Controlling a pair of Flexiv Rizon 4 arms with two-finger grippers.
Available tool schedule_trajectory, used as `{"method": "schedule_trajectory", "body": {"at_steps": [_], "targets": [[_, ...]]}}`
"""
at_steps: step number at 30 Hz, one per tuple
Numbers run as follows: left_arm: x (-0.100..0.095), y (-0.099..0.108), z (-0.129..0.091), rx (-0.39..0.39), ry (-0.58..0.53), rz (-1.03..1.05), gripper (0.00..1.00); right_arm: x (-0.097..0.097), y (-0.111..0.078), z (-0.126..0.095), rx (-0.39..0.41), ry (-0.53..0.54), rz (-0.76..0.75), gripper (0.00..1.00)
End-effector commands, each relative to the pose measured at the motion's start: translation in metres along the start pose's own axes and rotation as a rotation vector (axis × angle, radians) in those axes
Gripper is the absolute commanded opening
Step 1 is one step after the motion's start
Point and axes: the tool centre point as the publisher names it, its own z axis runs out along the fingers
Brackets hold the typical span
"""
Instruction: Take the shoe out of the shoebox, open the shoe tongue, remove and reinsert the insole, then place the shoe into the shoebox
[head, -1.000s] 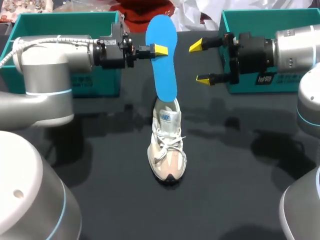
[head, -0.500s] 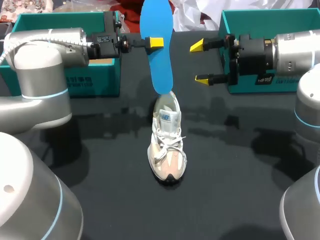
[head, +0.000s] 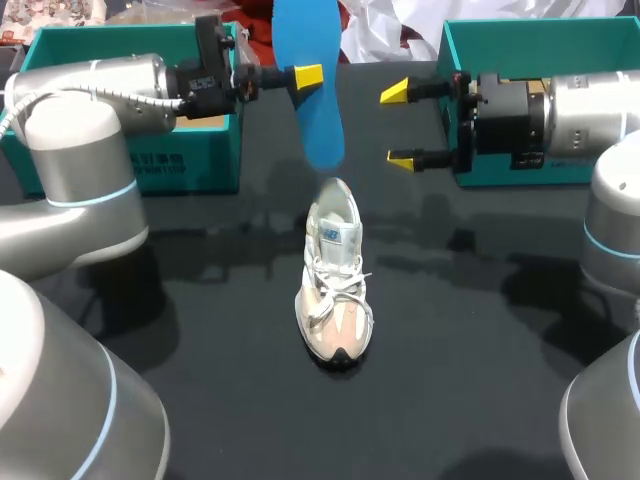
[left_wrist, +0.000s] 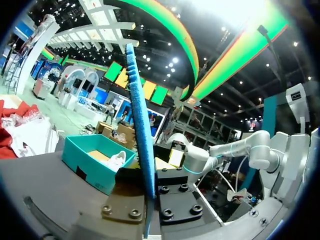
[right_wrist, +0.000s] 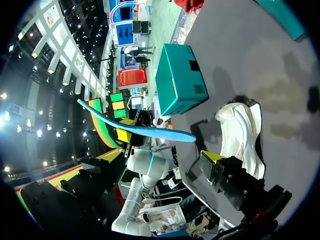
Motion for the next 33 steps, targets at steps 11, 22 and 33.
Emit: {"method": "schedule_trajectory", "body": {"at_steps": [11, 22, 33], "targets": [[0.002, -0.008, 0.008, 0.000, 0.021, 0.292, 0.00, -0.002, 0.000, 0.003, -0.003, 0.001, 0.000, 1.00], [0.013, -0.010, 0.009, -0.022, 0.051, 0.502, 0.00, -0.002, 0.000, 0.003, -0.003, 0.001, 0.000, 1.00], [0.022, -0.009, 0.011, -0.009, 0.030, 0.856, 0.00, -0.002, 0.000, 0.003, -0.003, 0.001, 0.000, 1.00]]}}
